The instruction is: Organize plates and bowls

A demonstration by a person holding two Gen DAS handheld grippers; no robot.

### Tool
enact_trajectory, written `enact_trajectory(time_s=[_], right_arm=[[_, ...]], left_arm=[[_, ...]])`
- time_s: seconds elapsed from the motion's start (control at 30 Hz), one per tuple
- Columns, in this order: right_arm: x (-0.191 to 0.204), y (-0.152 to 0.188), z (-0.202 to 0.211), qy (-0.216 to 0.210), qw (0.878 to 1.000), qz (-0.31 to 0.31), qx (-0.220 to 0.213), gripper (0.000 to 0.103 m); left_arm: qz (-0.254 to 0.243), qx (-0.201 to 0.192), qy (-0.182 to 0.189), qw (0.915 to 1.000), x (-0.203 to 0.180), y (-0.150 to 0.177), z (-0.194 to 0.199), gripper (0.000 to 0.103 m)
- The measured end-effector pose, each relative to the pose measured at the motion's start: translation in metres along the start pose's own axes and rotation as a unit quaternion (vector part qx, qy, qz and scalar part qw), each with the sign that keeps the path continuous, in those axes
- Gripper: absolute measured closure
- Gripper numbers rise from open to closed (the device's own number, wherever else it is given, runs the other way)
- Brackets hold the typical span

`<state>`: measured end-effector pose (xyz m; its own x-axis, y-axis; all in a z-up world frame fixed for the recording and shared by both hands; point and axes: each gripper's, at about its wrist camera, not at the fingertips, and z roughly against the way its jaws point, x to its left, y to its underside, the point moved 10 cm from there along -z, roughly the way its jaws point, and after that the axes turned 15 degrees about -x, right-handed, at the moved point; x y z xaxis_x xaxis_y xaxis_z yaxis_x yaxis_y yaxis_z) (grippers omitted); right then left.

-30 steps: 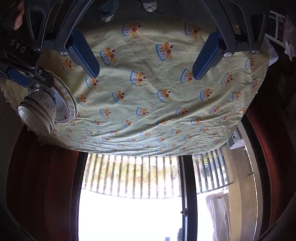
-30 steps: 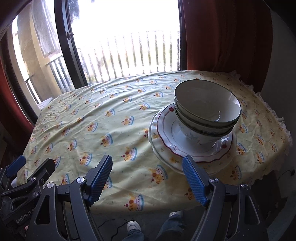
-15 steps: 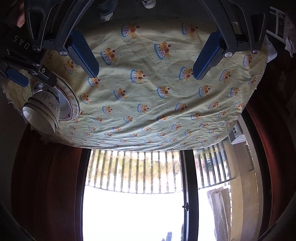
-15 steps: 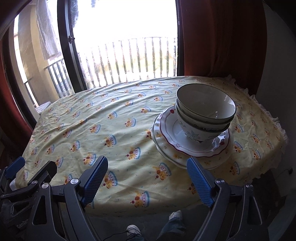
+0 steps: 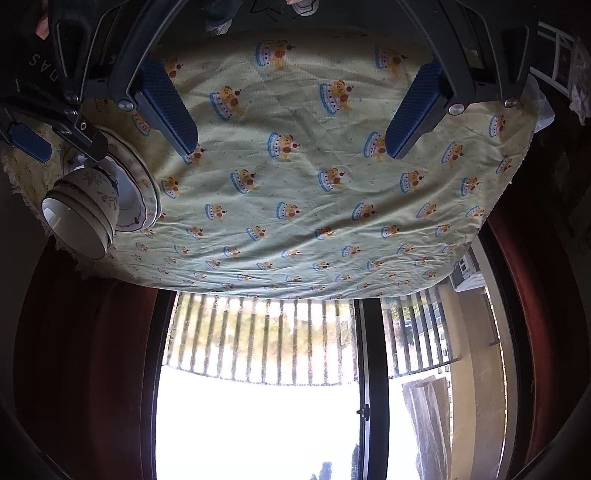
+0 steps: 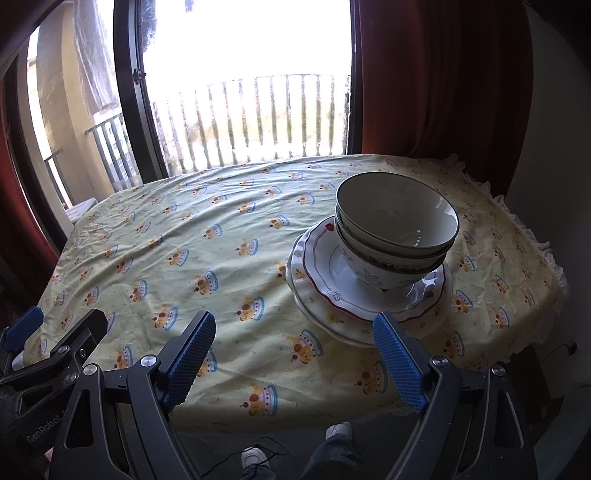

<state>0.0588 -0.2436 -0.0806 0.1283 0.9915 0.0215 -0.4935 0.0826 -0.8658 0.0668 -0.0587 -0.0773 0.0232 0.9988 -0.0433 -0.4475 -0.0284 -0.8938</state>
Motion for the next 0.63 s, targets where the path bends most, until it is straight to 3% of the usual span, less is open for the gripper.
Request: enact_trajectory(time_s=[0.63], right_arm=[[0.0008, -0.0011, -0.0031, -0.001, 1.0, 0.002, 0.003, 0.014]], left_arm=[[0.001, -0.007, 0.0, 1.0, 0.0012, -0.0045, -0.0006, 0.0]])
